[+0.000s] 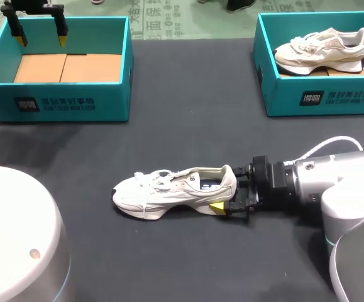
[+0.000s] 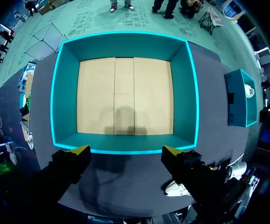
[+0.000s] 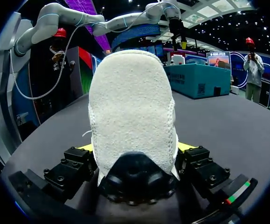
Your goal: Take the shoe out of the shoebox, open the shoe tongue, remove and reinsert the insole, then place the shoe into the shoebox
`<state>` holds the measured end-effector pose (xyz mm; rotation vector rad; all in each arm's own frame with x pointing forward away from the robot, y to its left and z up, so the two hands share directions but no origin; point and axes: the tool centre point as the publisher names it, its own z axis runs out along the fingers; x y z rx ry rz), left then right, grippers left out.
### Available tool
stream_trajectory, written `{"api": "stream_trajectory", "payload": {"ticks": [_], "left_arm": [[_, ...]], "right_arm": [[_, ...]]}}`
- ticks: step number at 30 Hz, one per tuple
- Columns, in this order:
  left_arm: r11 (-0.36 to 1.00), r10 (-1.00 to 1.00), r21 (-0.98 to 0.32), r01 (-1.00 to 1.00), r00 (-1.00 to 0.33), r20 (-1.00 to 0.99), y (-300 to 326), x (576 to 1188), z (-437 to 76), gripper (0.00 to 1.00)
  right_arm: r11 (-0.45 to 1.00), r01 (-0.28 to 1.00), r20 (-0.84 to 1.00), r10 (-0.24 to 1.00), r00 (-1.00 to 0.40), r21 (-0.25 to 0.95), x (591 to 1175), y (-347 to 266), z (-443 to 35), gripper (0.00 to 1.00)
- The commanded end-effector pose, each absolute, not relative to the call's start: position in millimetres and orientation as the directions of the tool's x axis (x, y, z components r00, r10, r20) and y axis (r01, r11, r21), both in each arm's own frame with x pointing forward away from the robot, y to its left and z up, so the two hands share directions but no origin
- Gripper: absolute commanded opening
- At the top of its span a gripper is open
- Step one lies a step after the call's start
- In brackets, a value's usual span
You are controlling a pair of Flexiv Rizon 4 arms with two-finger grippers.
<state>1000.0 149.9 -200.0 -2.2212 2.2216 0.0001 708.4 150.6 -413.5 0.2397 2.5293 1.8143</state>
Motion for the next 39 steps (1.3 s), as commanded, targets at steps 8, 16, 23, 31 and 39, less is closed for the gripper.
{"api": "stream_trajectory", "payload": {"ticks": [8,16,23,31,39], "left_arm": [[0.000,-1.000,0.000,-1.000,0.000,0.000,150,1000,-200,1.00],[0.000,-1.000,0.000,-1.000,0.000,0.000,150,1000,-200,1.00],[0.004,-1.000,-0.046,-0.999,-0.004,-0.008,110,961,-188,1.00],[0.016,-1.000,-0.041,-0.999,-0.015,-0.013,75,913,-194,1.00],[0.040,-0.998,-0.030,-0.999,-0.041,0.037,42,876,-194,1.00]], "right_arm": [[0.310,0.126,0.089,0.130,-0.988,0.942,709,156,-416,0.00],[0.310,0.126,0.089,0.130,-0.988,0.942,709,156,-416,0.00],[0.310,0.126,0.089,0.130,-0.988,0.942,709,156,-416,0.00],[0.310,0.126,0.089,0.130,-0.988,0.942,709,156,-416,0.00],[0.310,0.126,0.089,0.130,-0.988,0.942,709,156,-416,0.00]]}}
